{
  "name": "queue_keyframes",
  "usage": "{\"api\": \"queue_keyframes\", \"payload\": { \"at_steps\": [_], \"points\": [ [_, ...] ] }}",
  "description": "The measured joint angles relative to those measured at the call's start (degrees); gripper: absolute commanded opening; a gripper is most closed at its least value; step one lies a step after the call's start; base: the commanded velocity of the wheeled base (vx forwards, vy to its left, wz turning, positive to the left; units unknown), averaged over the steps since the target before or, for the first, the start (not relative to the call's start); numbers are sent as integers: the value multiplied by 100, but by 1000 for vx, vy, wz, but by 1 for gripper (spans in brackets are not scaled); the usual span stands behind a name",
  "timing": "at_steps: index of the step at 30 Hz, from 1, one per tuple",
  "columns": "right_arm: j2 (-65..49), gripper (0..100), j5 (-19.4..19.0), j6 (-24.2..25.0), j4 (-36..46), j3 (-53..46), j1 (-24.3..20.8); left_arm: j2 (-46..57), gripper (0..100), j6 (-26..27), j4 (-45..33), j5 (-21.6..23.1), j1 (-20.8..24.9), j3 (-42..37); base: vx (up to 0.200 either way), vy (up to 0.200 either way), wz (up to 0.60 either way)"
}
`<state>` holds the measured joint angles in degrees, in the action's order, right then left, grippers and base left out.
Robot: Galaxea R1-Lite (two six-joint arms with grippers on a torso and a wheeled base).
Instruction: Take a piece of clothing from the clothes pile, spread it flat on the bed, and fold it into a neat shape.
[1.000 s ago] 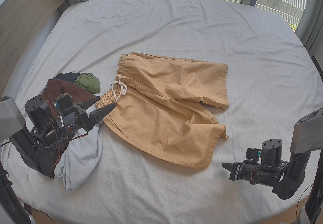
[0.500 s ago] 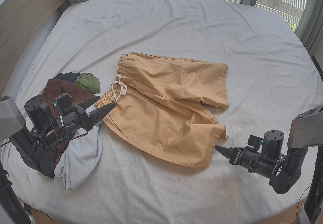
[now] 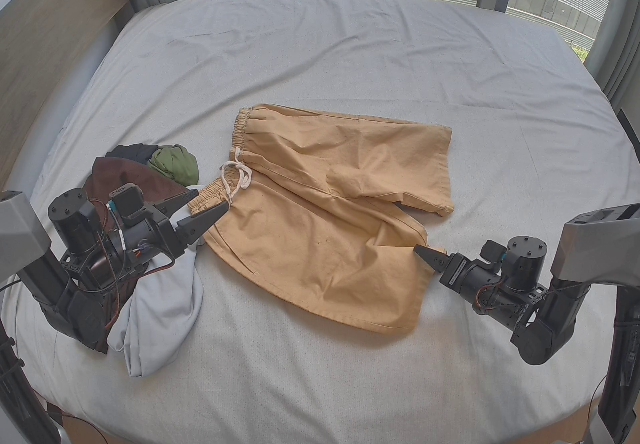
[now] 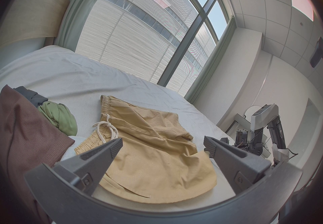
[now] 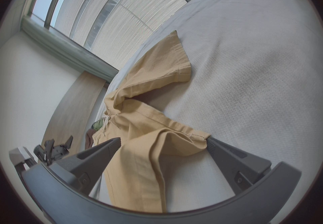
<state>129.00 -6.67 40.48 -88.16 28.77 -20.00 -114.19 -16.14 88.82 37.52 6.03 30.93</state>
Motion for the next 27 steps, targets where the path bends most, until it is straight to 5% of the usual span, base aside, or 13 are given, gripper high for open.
{"api": "queue_keyframes", "payload": {
  "at_steps": [16,27],
  "points": [
    [66,100,-22,759,917,1103,461,0,100,-2,2,-6,-17,-6,0,0,0],
    [-52,100,-30,812,1057,1473,857,-4,100,-6,-2,-2,-111,0,0,0,0]
  ]
}}
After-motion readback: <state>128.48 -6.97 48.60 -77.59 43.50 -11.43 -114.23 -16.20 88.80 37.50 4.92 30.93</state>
